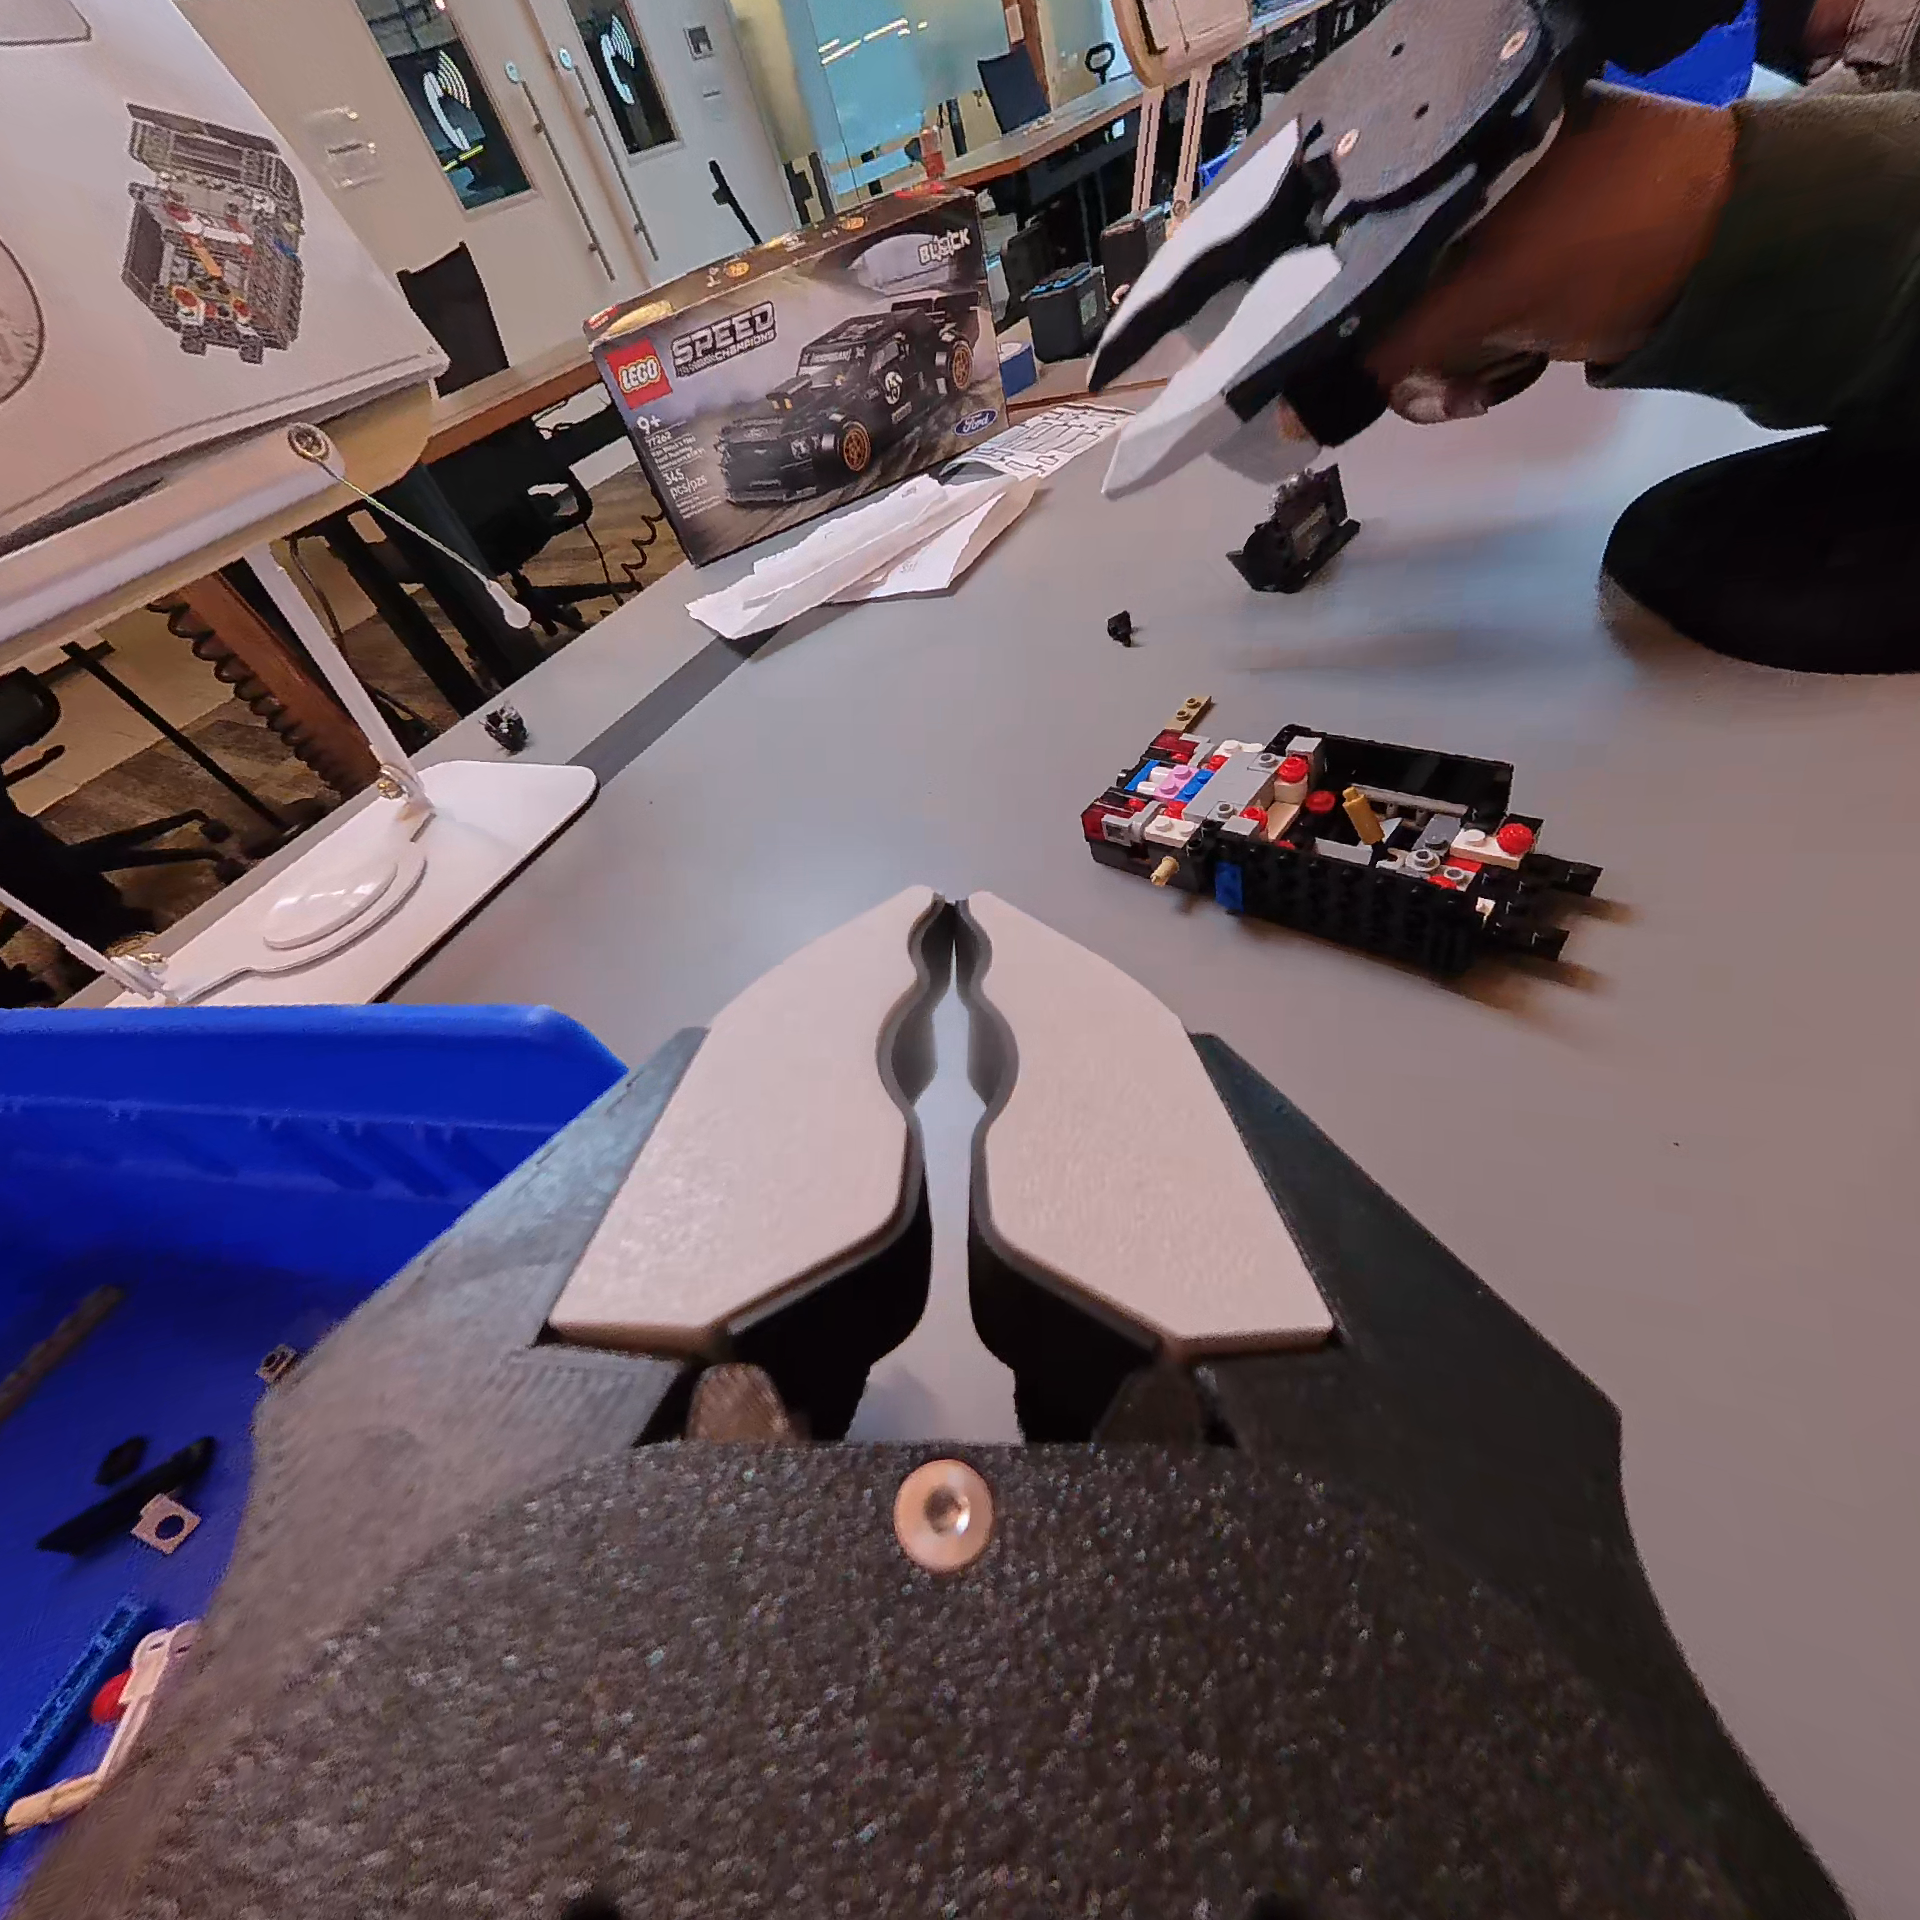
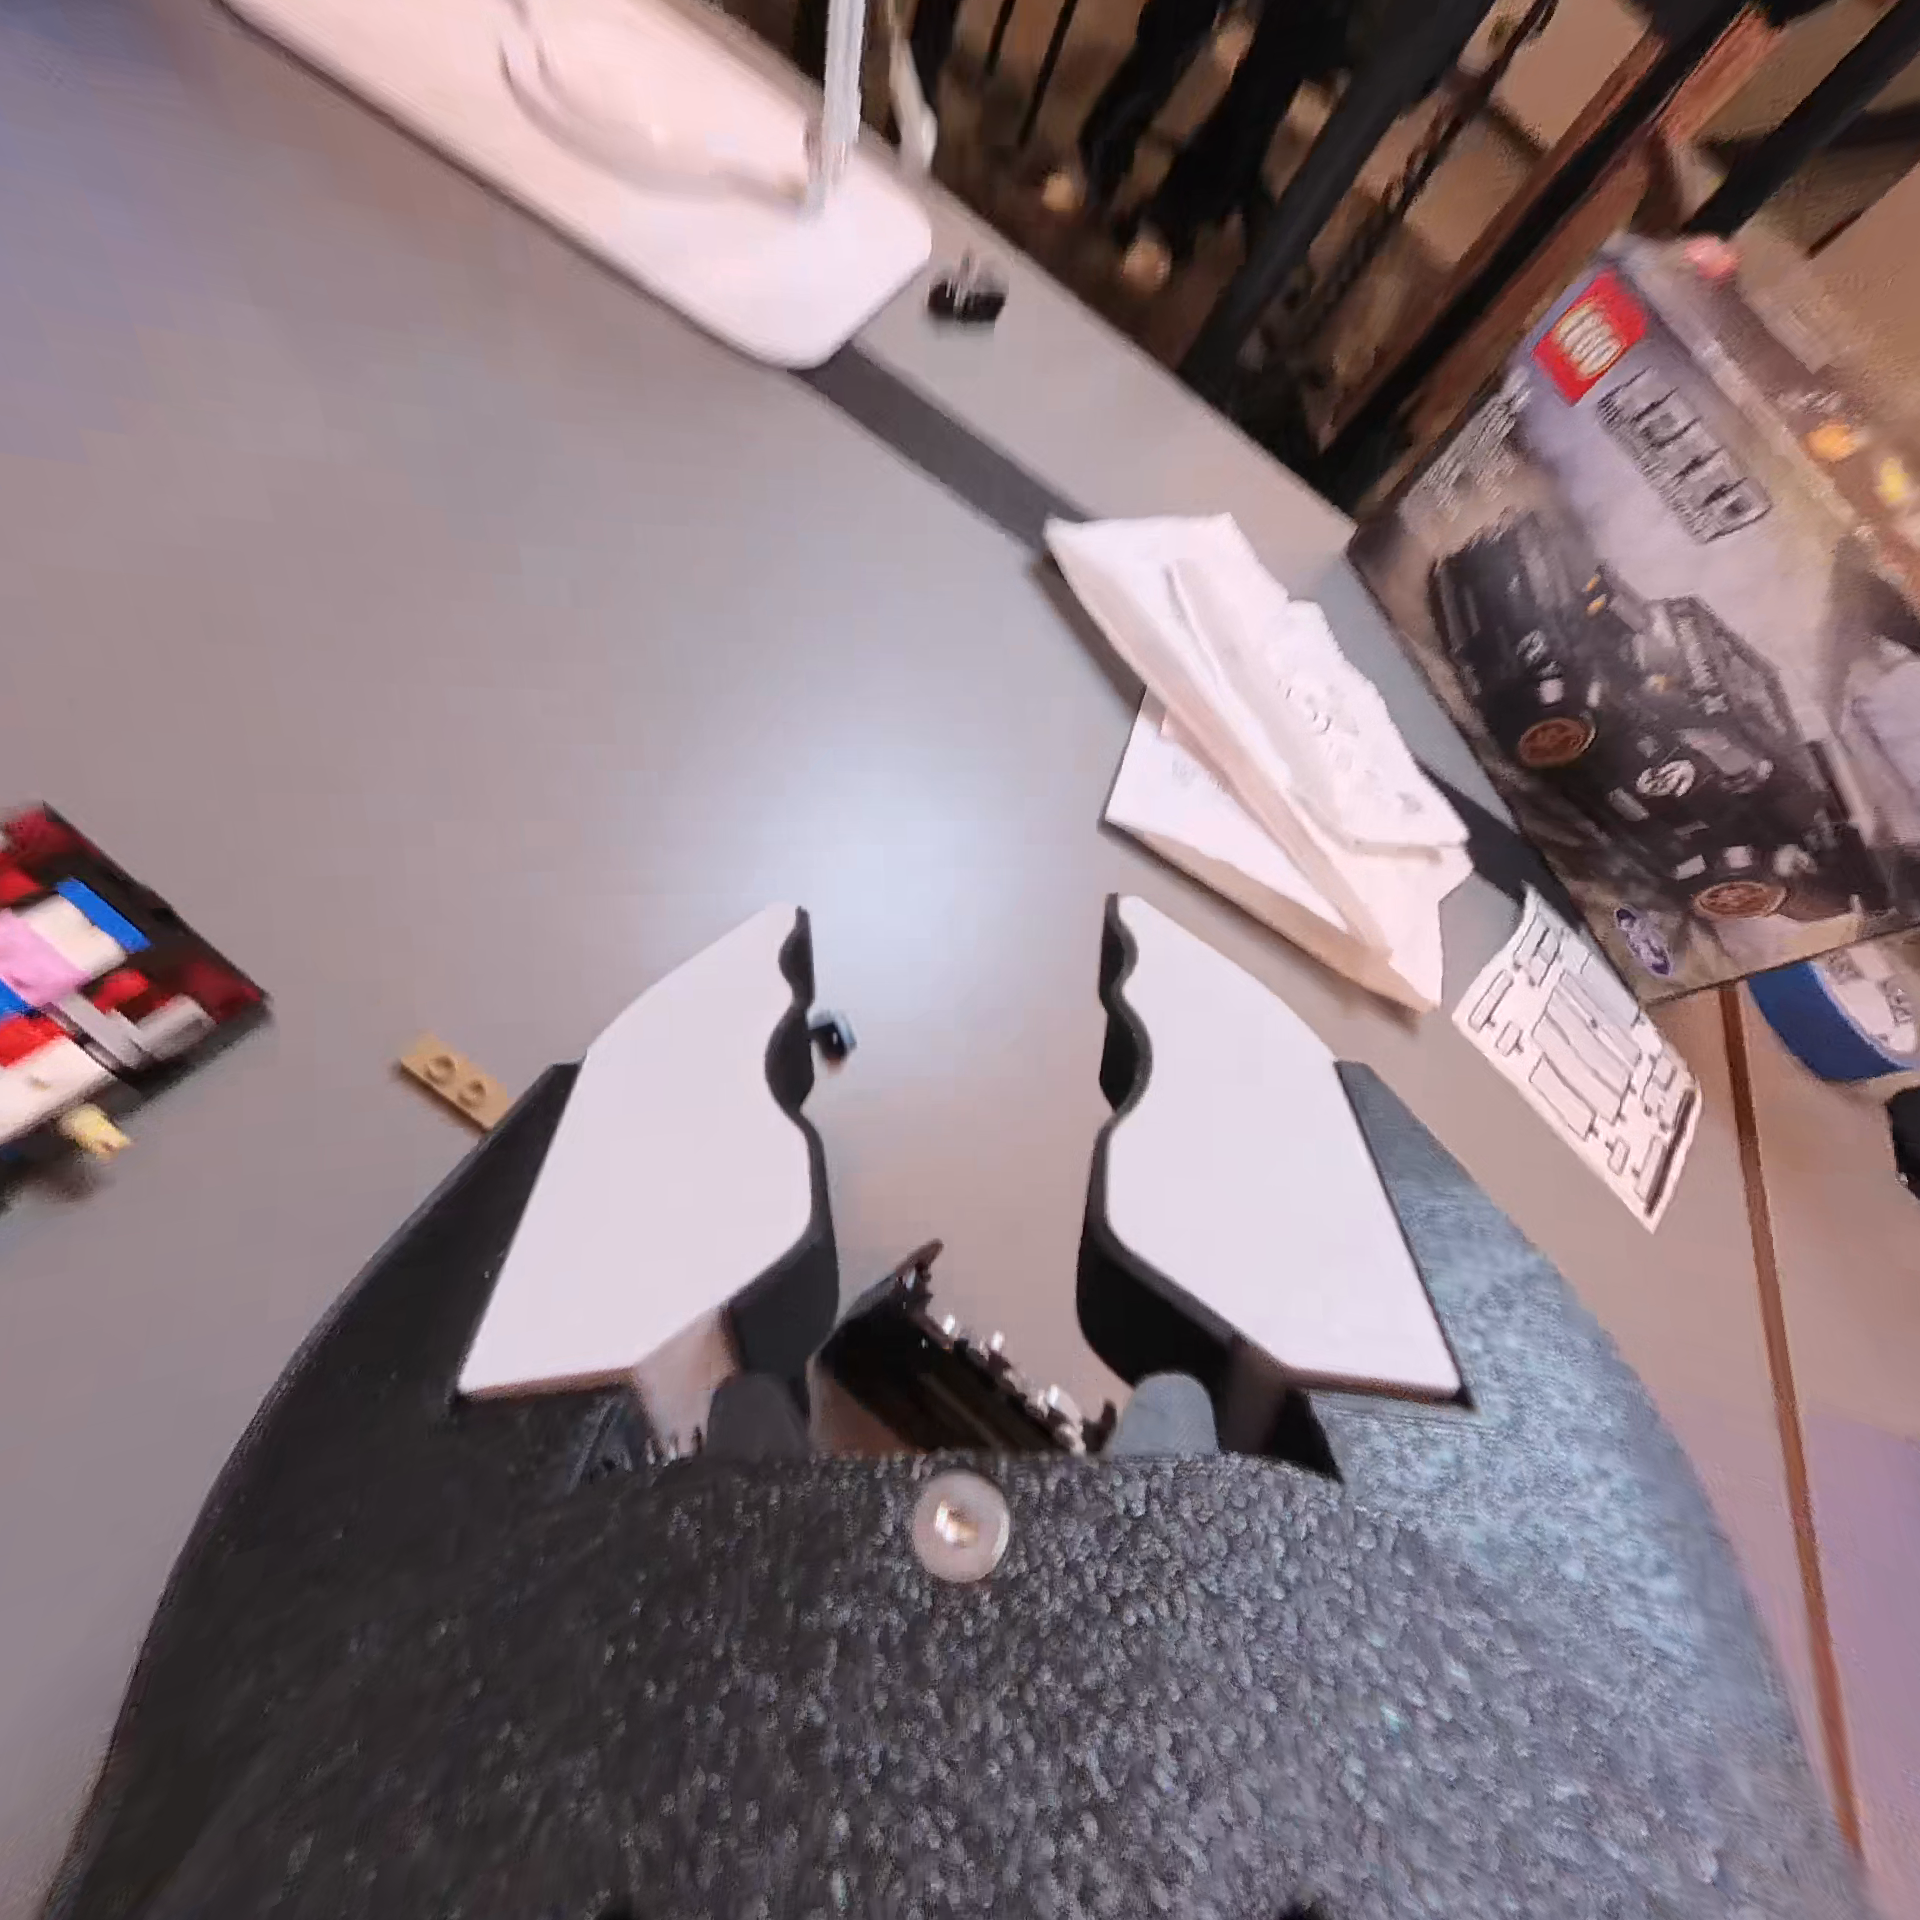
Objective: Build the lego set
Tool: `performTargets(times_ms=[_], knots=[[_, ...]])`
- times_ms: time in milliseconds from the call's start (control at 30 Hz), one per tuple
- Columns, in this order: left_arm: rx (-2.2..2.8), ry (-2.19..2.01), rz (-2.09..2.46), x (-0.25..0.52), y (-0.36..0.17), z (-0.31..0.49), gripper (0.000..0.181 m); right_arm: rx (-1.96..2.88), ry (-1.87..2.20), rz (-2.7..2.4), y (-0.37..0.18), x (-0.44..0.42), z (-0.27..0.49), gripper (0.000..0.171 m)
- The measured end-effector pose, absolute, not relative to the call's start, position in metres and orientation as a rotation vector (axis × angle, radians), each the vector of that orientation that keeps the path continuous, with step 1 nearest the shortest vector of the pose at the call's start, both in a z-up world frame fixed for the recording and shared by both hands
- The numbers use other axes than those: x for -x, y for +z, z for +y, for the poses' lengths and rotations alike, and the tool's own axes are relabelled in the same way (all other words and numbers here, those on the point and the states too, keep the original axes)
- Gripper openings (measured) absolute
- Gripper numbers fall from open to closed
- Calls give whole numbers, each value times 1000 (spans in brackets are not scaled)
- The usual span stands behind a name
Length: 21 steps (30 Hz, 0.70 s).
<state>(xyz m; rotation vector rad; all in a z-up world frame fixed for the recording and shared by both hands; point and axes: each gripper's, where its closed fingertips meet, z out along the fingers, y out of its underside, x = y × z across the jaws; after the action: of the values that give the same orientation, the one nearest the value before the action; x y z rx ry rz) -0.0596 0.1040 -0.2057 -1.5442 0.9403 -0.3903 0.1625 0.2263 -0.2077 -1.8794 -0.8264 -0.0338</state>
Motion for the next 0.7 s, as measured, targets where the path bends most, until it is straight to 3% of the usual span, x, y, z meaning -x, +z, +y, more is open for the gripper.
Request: performTargets(times_ms=[100, 133, 167, 400, 433, 533, 700], knots=[[1551, -396, 930, 60, -206, 105, 0, 1756, 47, -803, -184, -154, 221, 52], [1552, -398, 929, 60, -206, 105, 0, 1715, 94, -838, -179, -147, 214, 32], [1554, -399, 930, 60, -206, 105, 0, 1667, 148, -885, -175, -138, 207, 0], [1553, -399, 972, 54, -211, 101, 0, 1569, 673, -1407, -196, -68, 113, 0], [1551, -400, 985, 52, -212, 99, 0, 1572, 702, -1486, -204, -61, 100, 10], [1542, -461, 1027, 39, -214, 88, 0, 1625, 741, -1701, -230, -48, 66, 25], [1553, -625, 1136, 5, -222, 62, 13, 1689, 585, -1896, -258, -35, 49, 28]])
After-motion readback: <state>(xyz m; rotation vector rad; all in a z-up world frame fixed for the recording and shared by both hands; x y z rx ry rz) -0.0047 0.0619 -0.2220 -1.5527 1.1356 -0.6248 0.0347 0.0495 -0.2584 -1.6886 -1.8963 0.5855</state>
